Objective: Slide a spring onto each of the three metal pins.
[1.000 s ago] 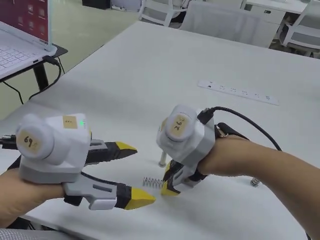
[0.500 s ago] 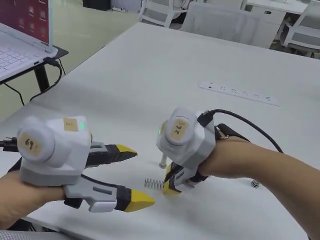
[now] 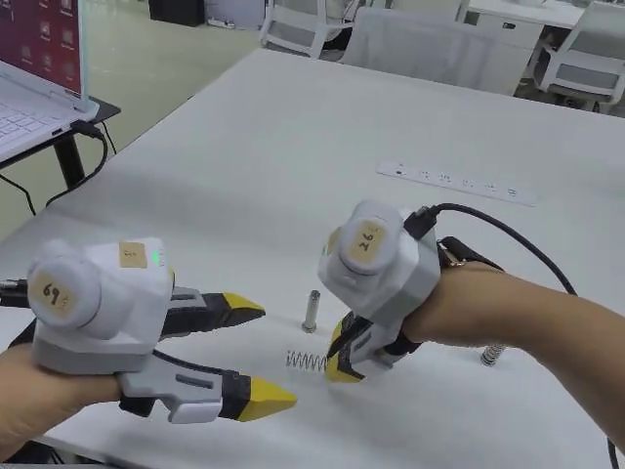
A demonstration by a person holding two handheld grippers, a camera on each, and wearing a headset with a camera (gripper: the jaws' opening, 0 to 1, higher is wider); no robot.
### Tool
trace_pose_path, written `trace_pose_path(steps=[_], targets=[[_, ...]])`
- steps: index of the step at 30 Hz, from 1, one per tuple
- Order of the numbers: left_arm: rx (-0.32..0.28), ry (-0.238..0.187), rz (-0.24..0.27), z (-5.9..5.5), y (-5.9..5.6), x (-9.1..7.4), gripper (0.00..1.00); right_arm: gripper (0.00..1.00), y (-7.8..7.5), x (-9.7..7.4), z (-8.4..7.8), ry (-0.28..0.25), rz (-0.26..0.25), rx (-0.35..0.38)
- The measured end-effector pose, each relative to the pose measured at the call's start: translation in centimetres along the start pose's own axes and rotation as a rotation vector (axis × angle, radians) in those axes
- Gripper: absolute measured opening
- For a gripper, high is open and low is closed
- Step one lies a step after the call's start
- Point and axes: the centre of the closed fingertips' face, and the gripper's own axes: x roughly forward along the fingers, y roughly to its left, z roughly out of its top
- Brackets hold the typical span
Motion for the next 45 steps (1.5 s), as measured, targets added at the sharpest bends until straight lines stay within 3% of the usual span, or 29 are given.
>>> trace_pose_path(steps=[10, 17, 27, 38, 45], targets=[[0.029, 0.0, -0.033, 0.6, -0.4, 0.5, 0.46, 0.08, 0.9, -2.0, -0.8, 0.001, -0.001, -0.002], [0.058, 0.008, -0.066, 1.0, -0.8, 0.7, 0.38, 0.08, 1.5, -2.9, -0.6, -0.019, 0.002, -0.002], [0.11, 0.013, -0.14, 1.7, -2.0, 1.7, 0.26, 0.08, 2.6, -4.3, -0.3, -0.037, -0.01, -0.015], [0.157, 0.015, -0.208, 2.5, -3.2, 2.5, 0.19, 0.08, 2.9, -5.4, -0.1, -0.051, -0.026, -0.027], [0.175, 0.011, -0.216, 2.8, -3.3, 2.6, 0.13, 0.08, 3.0, -5.6, 0.1, -0.06, -0.03, -0.032]])
